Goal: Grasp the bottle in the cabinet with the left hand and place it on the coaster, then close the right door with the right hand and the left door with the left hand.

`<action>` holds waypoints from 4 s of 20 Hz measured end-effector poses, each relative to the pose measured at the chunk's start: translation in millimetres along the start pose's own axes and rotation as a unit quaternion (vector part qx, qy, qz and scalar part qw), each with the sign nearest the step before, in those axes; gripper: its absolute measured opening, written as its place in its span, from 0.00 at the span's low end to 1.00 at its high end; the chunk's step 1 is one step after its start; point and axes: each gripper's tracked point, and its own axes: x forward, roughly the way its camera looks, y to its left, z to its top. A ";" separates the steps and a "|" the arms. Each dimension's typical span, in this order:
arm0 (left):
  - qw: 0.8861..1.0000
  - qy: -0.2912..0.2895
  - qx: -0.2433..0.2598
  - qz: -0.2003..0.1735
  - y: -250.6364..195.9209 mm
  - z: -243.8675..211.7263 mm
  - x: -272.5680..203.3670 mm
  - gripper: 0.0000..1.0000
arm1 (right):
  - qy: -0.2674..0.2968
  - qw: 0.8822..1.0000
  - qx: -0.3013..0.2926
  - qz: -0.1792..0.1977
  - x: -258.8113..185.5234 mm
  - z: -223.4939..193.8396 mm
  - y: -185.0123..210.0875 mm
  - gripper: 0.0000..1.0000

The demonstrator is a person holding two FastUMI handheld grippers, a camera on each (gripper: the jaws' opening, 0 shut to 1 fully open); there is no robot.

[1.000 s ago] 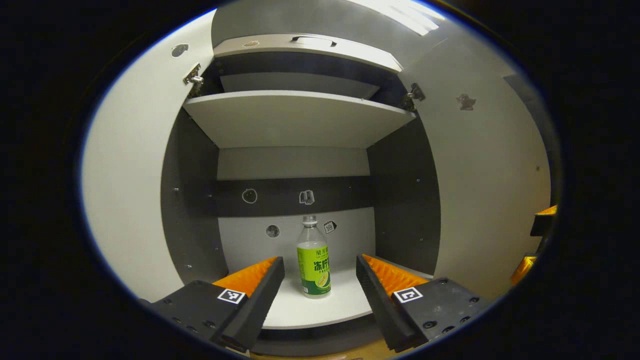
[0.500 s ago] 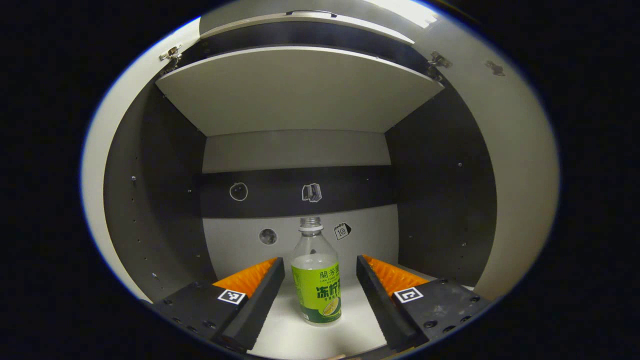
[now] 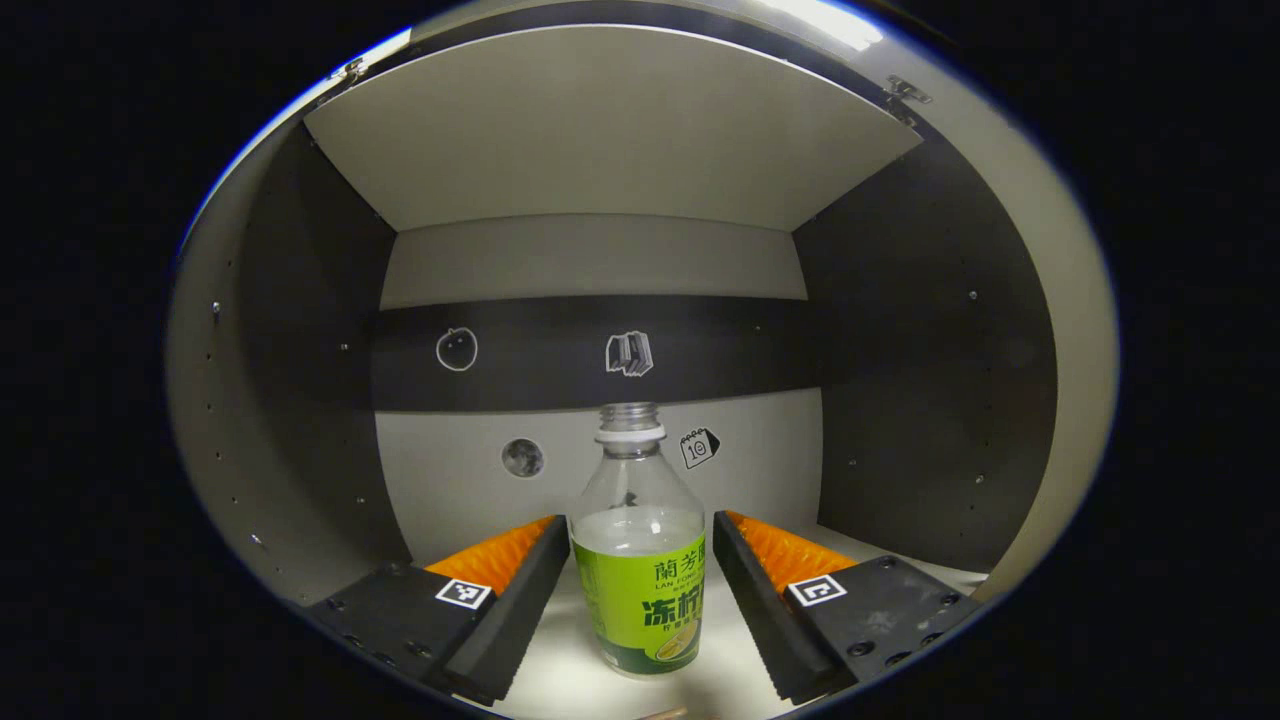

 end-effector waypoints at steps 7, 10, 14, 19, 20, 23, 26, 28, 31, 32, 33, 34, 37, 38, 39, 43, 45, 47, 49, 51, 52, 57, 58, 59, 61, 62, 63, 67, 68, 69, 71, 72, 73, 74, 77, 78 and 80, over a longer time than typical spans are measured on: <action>0.999 0.016 -0.030 0.002 6.0 -4.8 14.4 0.78 | 0.008 1.000 0.004 -0.016 8.6 -2.7 -16.0 0.98; 0.999 0.013 -0.043 -0.011 1.4 -0.6 10.7 0.78 | 0.008 1.000 0.007 -0.020 6.8 -0.9 -18.0 0.98; 0.999 -0.001 -0.036 -0.024 -4.8 16.8 -14.9 0.77 | 0.000 1.000 0.004 -0.025 -2.9 5.0 -16.8 0.98; 0.998 -0.020 -0.035 -0.056 -16.1 35.8 -67.6 0.77 | -0.014 0.999 -0.002 -0.036 -26.3 14.8 -11.3 0.98; 0.997 -0.020 -0.033 -0.061 -16.8 37.4 -78.3 0.77 | -0.020 0.999 -0.005 -0.042 -32.7 17.4 -11.7 0.98; 0.997 -0.021 -0.031 -0.075 -18.5 37.9 -121.0 0.77 | -0.034 0.997 -0.017 -0.063 -55.5 27.7 -13.9 0.97; 0.995 -0.030 -0.037 -0.089 -20.1 36.6 -167.6 0.77 | -0.038 0.995 -0.026 -0.085 -81.9 31.3 -14.4 0.94; 0.994 -0.020 -0.037 -0.100 -22.2 23.9 -198.8 0.77 | -0.033 0.995 -0.023 -0.094 -99.5 31.6 -11.9 0.98; 0.992 -0.013 -0.030 -0.126 -31.1 4.1 -246.1 0.77 | -0.034 0.992 -0.020 -0.120 -123.0 32.0 -16.6 0.97; 0.990 -0.008 -0.029 -0.137 -36.8 -6.7 -262.0 0.77 | -0.032 0.991 -0.022 -0.131 -130.6 29.6 -20.3 0.97; 0.988 -0.001 -0.030 -0.149 -43.3 -17.4 -277.2 0.77 | -0.028 0.989 -0.023 -0.142 -137.2 27.0 -23.9 0.97; 0.986 0.004 -0.035 -0.162 -50.9 -28.9 -292.1 0.77 | -0.025 0.988 -0.024 -0.153 -143.2 23.7 -28.1 0.97; 0.983 0.015 -0.040 -0.178 -67.1 -63.8 -328.9 0.77 | -0.016 0.984 -0.015 -0.175 -157.0 13.0 -38.2 0.97; 0.984 0.016 -0.031 -0.174 -70.4 -75.3 -338.3 0.78 | -0.013 0.984 -0.007 -0.177 -160.4 9.1 -40.8 0.98; 0.984 0.019 -0.023 -0.175 -76.0 -87.8 -346.6 0.78 | -0.008 0.984 0.000 -0.180 -162.4 4.2 -43.4 0.98; 0.979 0.034 -0.033 -0.198 -106.8 -141.9 -379.1 0.77 | 0.017 0.980 0.027 -0.199 -171.2 -19.8 -61.2 0.98; 0.978 0.038 -0.042 -0.202 -120.6 -168.4 -392.5 0.78 | 0.021 0.977 0.043 -0.208 -174.6 -32.1 -71.4 0.98; 0.978 0.035 -0.039 -0.201 -132.0 -190.1 -403.2 0.78 | 0.039 0.980 0.036 -0.191 -177.9 -53.6 -71.4 0.98; 0.980 0.028 -0.019 -0.198 -140.8 -210.4 -408.4 0.78 | 0.053 0.981 0.019 -0.184 -183.2 -73.6 -74.7 0.98; 0.980 0.034 -0.004 -0.194 -144.4 -232.9 -411.1 0.78 | 0.071 0.982 0.013 -0.176 -187.3 -96.6 -73.6 0.98; 0.980 0.036 -0.004 -0.194 -147.1 -241.1 -413.1 0.78 | 0.079 0.982 0.011 -0.172 -188.4 -107.4 -73.9 0.98; 0.981 0.046 -0.027 -0.188 -160.3 -266.2 -421.3 0.78 | 0.117 0.982 0.029 -0.145 -186.0 -145.7 -65.8 0.98; 0.981 0.045 -0.035 -0.185 -161.4 -267.0 -422.0 0.79 | 0.118 0.982 0.031 -0.142 -185.2 -147.7 -65.5 0.98; 0.982 0.043 -0.039 -0.180 -161.6 -269.9 -422.1 0.78 | 0.120 0.982 0.030 -0.140 -184.3 -148.9 -65.6 0.98; 0.984 0.046 -0.043 -0.166 -158.5 -279.4 -417.5 0.79 | 0.128 0.982 0.020 -0.138 -186.0 -154.5 -67.9 0.98; 0.984 0.052 -0.049 -0.162 -157.6 -285.8 -416.9 0.80 | 0.132 0.982 0.015 -0.137 -187.4 -156.8 -68.8 0.98; 0.985 0.049 -0.053 -0.159 -157.4 -288.6 -417.7 0.79 | 0.134 0.982 0.012 -0.135 -188.9 -156.7 -68.5 0.98; 0.985 0.057 -0.058 -0.154 -159.2 -300.9 -422.3 0.81 | 0.138 0.983 0.002 -0.125 -192.4 -156.1 -63.9 0.98; 0.985 0.059 -0.060 -0.151 -158.4 -302.8 -425.2 0.83 | 0.137 0.983 0.000 -0.123 -193.3 -154.4 -62.8 0.98; 0.985 0.054 -0.059 -0.154 -160.0 -300.4 -428.1 0.85 | 0.135 0.983 -0.002 -0.122 -195.2 -152.8 -62.4 0.98; 0.986 0.036 -0.047 -0.156 -160.1 -292.5 -429.2 0.97 | 0.133 0.983 -0.004 -0.123 -197.4 -151.1 -62.9 0.98; 0.986 0.033 -0.039 -0.159 -160.4 -287.8 -427.5 0.98 | 0.136 0.983 -0.002 -0.123 -198.1 -151.6 -62.7 0.98; 0.986 0.031 -0.032 -0.160 -161.3 -286.5 -425.9 0.98 | 0.138 0.983 0.003 -0.121 -199.7 -151.2 -60.5 0.98; 0.986 0.028 -0.028 -0.159 -160.6 -282.9 -425.3 0.98 | 0.137 0.983 0.008 -0.119 -200.6 -149.2 -58.1 0.98; 0.987 0.013 -0.019 -0.161 -162.2 -260.5 -424.4 0.98 | 0.127 0.985 0.004 -0.120 -201.7 -136.2 -57.3 0.98; 0.987 0.004 -0.011 -0.160 -162.3 -247.2 -423.3 0.97 | 0.123 0.985 0.003 -0.121 -201.6 -130.3 -58.0 0.98; 0.986 -0.013 -0.001 -0.164 -163.5 -220.4 -421.1 0.98 | 0.111 0.986 0.006 -0.125 -202.5 -114.2 -60.8 0.98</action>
